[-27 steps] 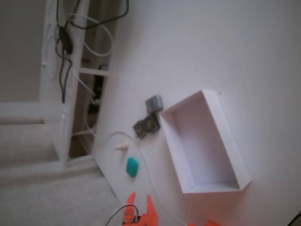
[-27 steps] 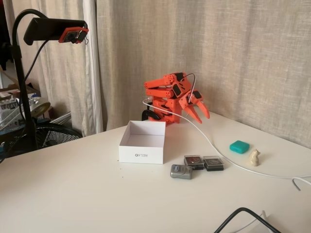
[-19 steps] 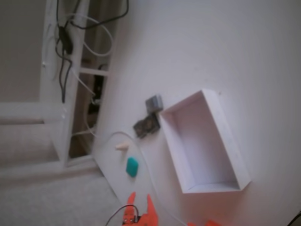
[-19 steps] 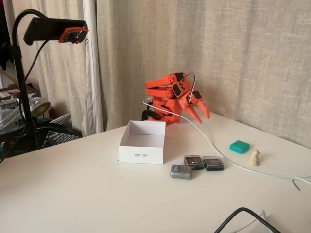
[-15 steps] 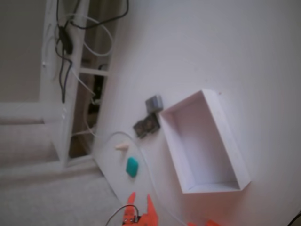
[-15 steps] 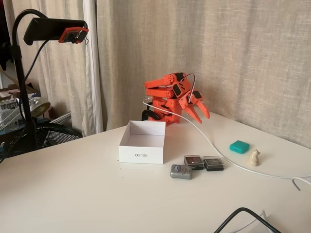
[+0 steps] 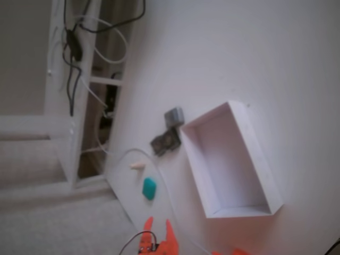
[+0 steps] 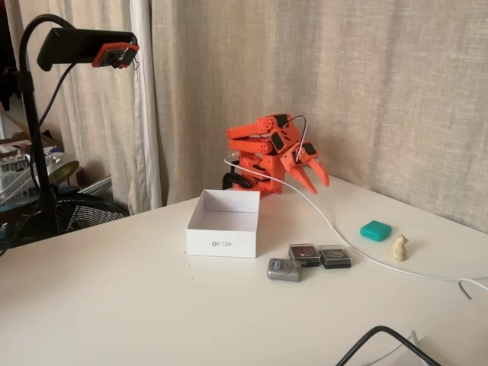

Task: Grasp the green cube and put it in the bin.

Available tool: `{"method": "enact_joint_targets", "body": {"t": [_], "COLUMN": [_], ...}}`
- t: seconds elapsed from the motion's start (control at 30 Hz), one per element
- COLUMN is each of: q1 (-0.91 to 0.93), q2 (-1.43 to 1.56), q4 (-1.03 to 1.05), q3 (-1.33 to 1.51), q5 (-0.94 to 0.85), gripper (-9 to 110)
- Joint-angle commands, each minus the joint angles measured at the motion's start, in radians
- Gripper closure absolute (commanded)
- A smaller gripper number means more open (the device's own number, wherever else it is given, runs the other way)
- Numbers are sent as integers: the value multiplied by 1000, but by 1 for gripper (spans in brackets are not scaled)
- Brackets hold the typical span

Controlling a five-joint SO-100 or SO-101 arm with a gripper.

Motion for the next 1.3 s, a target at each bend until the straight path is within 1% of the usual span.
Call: {"method": "enact_joint_targets", "body": {"t": [0.0, 0.37, 0.5, 0.9, 0.97, 1.0, 1.03, 1.07, 1.1, 1.17, 1.27], "q1": [-2, -2, -48, -78, -75, -69, -63, -58, -54, -26, 12], "q2": [8, 8, 8, 9, -28, -75, -117, -156, -204, -313, -529], "q4": [3, 3, -2, -14, -21, -17, -23, -41, -60, -115, -192], "q3": [-5, -5, -5, -2, -12, -43, -72, -98, -126, -190, -360], "q5": [6, 6, -2, -6, -40, -58, -58, -58, -58, -58, -57], "gripper": [87, 87, 87, 87, 87, 84, 75, 71, 70, 59, 58]}}
